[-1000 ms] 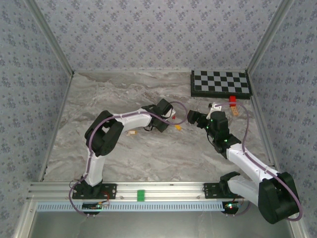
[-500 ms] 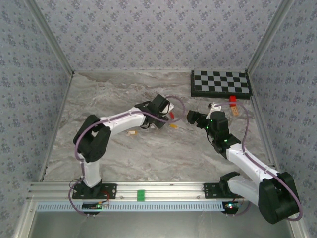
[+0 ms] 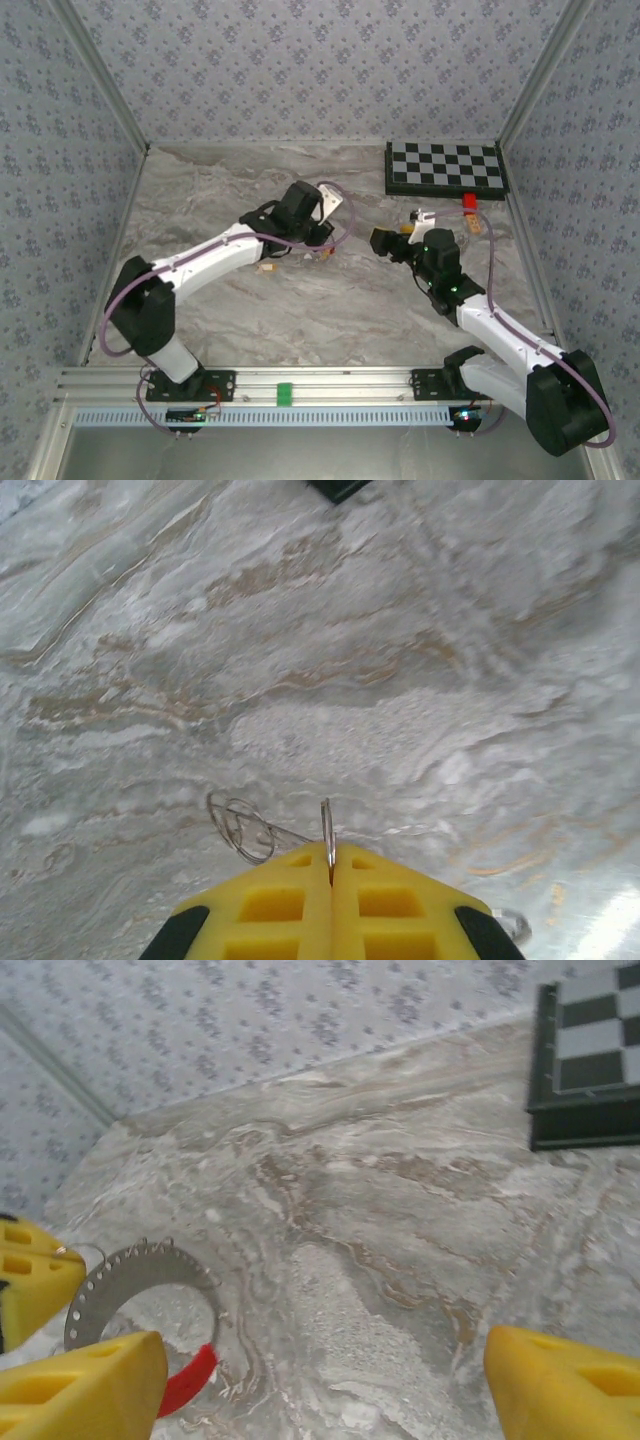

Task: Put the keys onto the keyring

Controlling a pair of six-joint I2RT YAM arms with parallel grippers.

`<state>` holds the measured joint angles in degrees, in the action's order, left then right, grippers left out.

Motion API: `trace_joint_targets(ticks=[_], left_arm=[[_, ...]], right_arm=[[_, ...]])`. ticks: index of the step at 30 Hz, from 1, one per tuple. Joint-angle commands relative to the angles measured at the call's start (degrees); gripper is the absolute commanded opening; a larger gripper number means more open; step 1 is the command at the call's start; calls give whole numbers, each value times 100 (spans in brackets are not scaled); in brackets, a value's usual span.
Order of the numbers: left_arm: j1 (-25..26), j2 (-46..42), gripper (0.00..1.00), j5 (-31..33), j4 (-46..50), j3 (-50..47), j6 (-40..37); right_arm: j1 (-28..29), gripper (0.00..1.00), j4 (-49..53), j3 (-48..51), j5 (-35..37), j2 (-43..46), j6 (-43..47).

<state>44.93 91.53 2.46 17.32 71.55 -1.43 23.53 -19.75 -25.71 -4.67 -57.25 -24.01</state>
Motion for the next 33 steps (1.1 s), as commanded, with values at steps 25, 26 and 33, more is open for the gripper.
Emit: trace_joint_targets(ticks=[25, 26, 33], left_arm=[[-822, -1264, 0, -1905, -796, -414, 674], [-827, -1277, 0, -1907, -809, -422, 695], [-823, -1304, 0, -1906, -770, -414, 768]], right_arm=[[363, 61, -124, -881, -1976, -381, 475], [381, 61, -147, -878, -2006, -404, 471], [568, 52, -249, -940, -2152, -479, 477]])
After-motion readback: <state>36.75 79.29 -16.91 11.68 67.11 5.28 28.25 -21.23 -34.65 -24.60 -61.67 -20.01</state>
